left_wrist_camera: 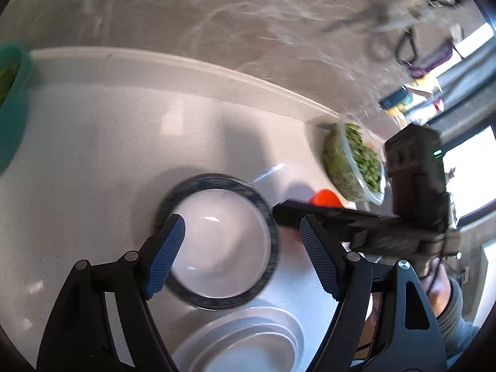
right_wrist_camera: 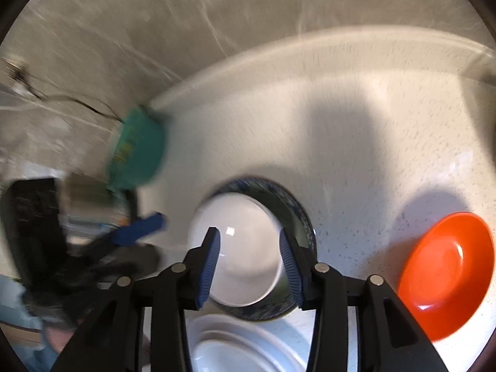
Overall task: Organize plates and bowls
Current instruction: 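Close both grippers on opposite rims of the orange bowl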
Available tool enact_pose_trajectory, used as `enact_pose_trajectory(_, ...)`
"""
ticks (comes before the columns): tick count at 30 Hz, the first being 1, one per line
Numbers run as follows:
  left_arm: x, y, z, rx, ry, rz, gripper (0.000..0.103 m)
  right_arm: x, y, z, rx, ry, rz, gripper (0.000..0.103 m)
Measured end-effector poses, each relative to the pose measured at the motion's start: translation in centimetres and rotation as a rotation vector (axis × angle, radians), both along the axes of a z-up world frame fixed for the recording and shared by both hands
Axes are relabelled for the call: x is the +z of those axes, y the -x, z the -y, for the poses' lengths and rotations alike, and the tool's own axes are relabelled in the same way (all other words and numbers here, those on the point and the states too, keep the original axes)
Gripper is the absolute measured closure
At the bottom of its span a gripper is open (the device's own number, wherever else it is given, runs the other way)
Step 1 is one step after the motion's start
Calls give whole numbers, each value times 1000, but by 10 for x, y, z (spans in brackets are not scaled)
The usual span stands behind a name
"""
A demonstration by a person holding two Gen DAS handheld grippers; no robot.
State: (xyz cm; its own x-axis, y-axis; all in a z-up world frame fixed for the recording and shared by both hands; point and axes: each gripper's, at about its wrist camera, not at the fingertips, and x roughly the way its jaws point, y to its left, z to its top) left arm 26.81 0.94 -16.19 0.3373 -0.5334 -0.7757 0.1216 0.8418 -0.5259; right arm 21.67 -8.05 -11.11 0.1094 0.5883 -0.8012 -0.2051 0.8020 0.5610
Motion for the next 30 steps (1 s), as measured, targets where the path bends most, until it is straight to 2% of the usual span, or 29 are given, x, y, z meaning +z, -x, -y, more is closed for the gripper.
enact_pose_trajectory(3, 13, 4, 36, -81, -44, 27, 24, 24, 13, 54, -104, -94, 57, 50)
enact_pose_trajectory(6, 15, 0, 73, -136, -96, 32, 24, 31, 27, 121, -227, -125, 74, 49)
enact_pose_trajectory(9, 14, -3, 112, -188, -134, 35, 24, 23, 41, 179, -320, -130, 65, 49)
enact_pose_trajectory(12, 6, -8, 151, -252, -227, 42, 24, -4, 54, 221, -399, -143, 4, 50)
enact_pose_trajectory(16, -26, -20, 188, -303, -316, -7, 24, -35, 62, 236, -425, -141, -55, 52)
enact_pose_trajectory(19, -49, -32, 200, -311, -334, -51, 25, -58, 61, 241, -432, -157, -98, 53)
enact_pose_trajectory(23, -61, -37, 211, -327, -325, -68, 25, -74, 55, 236, -406, -150, -126, 56)
enact_pose_trajectory(25, -71, -40, 212, -332, -320, -90, 33, -78, 51, 232, -398, -146, -134, 60)
enact_pose_trajectory(27, -81, -44, 214, -339, -315, -109, 49, -78, 48, 230, -393, -149, -138, 64)
enact_pose_trajectory(28, -84, -43, 218, -343, -314, -115, 50, -78, 46, 229, -390, -142, -140, 64)
enact_pose_trajectory(30, -90, -45, 220, -350, -303, -124, 60, -79, 45, 228, -386, -133, -146, 67)
